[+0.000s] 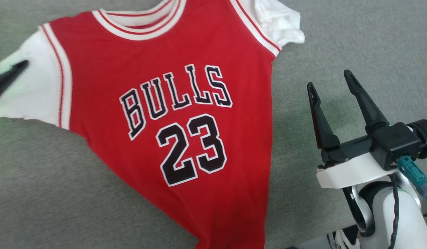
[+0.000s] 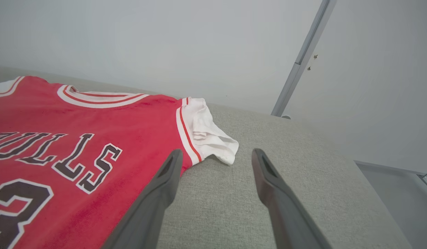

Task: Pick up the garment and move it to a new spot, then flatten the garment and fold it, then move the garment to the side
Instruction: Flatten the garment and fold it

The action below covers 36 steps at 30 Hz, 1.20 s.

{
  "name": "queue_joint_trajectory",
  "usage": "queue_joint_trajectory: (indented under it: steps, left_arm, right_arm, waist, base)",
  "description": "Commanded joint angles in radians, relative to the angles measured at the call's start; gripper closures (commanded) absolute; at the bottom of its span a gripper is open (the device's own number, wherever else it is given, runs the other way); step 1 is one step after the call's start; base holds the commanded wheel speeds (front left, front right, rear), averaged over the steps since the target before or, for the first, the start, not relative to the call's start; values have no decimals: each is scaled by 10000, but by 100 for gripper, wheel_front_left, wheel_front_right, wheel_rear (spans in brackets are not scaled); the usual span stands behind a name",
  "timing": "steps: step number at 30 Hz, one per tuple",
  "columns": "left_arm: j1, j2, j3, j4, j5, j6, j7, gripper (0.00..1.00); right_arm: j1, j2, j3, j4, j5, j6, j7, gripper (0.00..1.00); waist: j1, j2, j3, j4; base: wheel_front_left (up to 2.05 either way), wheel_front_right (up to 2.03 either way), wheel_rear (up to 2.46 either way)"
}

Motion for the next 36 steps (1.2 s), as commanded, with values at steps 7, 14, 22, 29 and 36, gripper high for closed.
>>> queue_joint_trajectory:
  steps: [7, 14, 22, 29, 36]
  left_arm:
    - [-1014, 656, -1240, 972, -1189, 25, 1314, 0]
    - [-1016, 839, -1866, 496, -2598, 13, 2494, 7]
    - [-1541, 711, -2153, -198, -2737, -10, 2338, 100]
    - [-2136, 333, -2447, -436, -2476, 2, 1822, 100]
    - [-2713, -132, -2837, -721, -2402, 5, 1373, 100]
  right_arm:
    - [161, 73, 209, -583, 24, -11, -119, 0]
    - [266, 76, 34, -748, 58, -11, -16, 0]
    - [-745, 57, 478, -577, -302, -11, 954, 0]
    - [-3505, -1274, 926, -72, 675, -14, 3956, 0]
    - [-6817, -2510, 1181, 1221, 2145, -14, 6978, 0]
  waist:
    - [0, 0, 935, -746]
    - [0, 0, 1024, -655]
    - [0, 0, 1173, -394]
    - [0, 0, 1571, 132]
    - [0, 0, 2094, 835]
  base:
    - [0, 0, 0]
    - [0, 0, 0]
    - [0, 0, 0]
    - [0, 0, 0]
    - [0, 0, 0]
